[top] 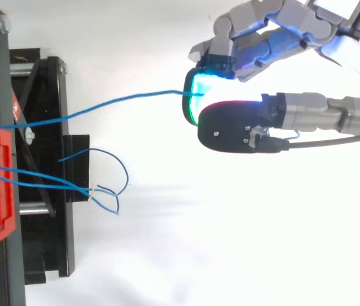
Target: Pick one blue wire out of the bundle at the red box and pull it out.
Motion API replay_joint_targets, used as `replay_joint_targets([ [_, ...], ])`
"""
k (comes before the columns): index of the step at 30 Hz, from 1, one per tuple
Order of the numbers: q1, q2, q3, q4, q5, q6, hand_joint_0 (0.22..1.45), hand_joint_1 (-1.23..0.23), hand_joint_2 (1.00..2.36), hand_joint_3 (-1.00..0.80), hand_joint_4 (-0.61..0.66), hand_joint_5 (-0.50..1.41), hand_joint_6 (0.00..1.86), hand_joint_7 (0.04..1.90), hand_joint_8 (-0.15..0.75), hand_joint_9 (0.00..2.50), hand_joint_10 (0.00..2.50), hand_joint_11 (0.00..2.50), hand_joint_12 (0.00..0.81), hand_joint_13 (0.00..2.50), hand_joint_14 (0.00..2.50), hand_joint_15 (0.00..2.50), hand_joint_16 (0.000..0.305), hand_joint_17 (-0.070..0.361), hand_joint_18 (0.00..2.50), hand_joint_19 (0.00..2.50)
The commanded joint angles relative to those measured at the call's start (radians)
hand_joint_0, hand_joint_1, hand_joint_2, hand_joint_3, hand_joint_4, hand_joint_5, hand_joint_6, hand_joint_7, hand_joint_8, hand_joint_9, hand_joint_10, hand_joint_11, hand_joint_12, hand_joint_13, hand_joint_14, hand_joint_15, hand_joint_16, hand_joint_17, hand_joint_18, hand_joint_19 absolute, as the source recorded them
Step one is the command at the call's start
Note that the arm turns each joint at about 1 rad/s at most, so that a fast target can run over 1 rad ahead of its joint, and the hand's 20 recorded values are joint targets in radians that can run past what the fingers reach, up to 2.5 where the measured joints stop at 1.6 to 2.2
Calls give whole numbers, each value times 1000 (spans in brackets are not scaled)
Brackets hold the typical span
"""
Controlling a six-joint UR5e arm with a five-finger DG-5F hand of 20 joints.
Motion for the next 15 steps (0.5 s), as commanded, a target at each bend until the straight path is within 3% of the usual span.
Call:
replay_joint_targets([
  [1,0,0,0,0,0,-1,605,-709,1007,10,153,-152,918,1076,425,870,12,534,498,577,6,182,72,161,726,300],
  [15,0,-2,-1,-1,-1,-1,609,-714,1009,13,142,-153,918,1080,419,866,12,532,493,568,5,174,71,160,705,297],
])
